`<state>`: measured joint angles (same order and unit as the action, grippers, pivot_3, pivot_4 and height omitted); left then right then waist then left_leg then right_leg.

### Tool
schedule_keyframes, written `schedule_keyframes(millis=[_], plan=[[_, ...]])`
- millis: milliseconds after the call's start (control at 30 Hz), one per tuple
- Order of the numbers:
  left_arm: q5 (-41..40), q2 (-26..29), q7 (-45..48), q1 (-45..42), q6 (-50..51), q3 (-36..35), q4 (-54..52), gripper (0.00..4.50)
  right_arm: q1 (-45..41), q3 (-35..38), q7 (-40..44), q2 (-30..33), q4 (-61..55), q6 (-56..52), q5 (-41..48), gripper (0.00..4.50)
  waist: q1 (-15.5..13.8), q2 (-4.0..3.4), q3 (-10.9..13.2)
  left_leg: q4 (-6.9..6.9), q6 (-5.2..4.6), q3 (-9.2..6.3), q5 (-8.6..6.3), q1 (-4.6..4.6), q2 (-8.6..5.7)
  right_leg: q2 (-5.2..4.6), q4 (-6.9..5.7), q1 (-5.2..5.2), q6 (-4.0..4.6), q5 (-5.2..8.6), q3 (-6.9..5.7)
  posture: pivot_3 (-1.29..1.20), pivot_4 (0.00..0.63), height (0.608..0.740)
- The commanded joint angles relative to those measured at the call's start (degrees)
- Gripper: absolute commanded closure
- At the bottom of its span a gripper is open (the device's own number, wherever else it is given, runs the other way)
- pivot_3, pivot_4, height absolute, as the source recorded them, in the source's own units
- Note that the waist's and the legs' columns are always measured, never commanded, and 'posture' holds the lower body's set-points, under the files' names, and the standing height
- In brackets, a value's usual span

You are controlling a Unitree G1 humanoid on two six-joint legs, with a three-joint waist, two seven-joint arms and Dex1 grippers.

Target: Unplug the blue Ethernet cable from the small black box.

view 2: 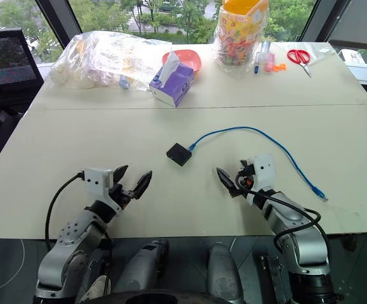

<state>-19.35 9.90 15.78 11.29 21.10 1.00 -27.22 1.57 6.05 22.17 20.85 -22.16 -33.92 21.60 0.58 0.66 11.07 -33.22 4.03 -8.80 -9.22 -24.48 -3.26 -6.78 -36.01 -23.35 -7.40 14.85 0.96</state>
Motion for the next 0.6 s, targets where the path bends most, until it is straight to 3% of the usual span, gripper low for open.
schedule_keyframes(millis=[33, 300, 433, 600], plan=[[-0.1, -0.5, -0.4, -0.2, -0.2, 0.7, -2.0, 0.04, -1.1, 1.0, -0.1, -0.2, -0.6, 0.6, 0.8, 0.0, 0.0, 0.0, 0.0, 0.0, 0.0, 0.0, 0.0, 0.0, 0.0, 0.0, 0.0, 0.0, 0.0, 0.0, 0.0, 0.0, 0.15, 0.728], [-4.0, -0.5, 1.7, -1.8, 1.3, 0.0, -2.6, 0.04, -3.9, -0.5, 2.6, 3.1, -0.7, 2.5, -1.5, 0.0, 0.0, 0.0, 0.0, -0.01, 0.0, 0.0, 0.0, 0.0, 0.0, 0.0, 0.0, 0.0, 0.0, 0.0, 0.0, 0.0, 0.15, 0.728], [-6.4, 1.8, 3.7, -3.6, 3.2, -1.0, -2.9, 0.04, -6.3, -1.2, 5.8, 5.7, -1.8, 0.7, 0.0, 0.0, 0.0, 0.0, 0.0, -0.01, -0.01, 0.0, 0.01, 0.01, -0.01, 0.01, -0.02, 0.0, 0.0, 0.0, 0.0, 0.0, 0.15, 0.728], [-12.7, 8.2, 9.3, -5.4, 8.3, -3.8, -3.9, 0.04, -12.6, -2.6, 15.9, 14.5, -1.3, -3.6, 3.5, 0.0, 0.1, -0.01, 0.0, -0.02, -0.02, 0.01, 0.01, 0.02, -0.01, 0.02, -0.05, 0.0, 0.0, 0.0, 0.0, 0.0, 0.15, 0.728]])
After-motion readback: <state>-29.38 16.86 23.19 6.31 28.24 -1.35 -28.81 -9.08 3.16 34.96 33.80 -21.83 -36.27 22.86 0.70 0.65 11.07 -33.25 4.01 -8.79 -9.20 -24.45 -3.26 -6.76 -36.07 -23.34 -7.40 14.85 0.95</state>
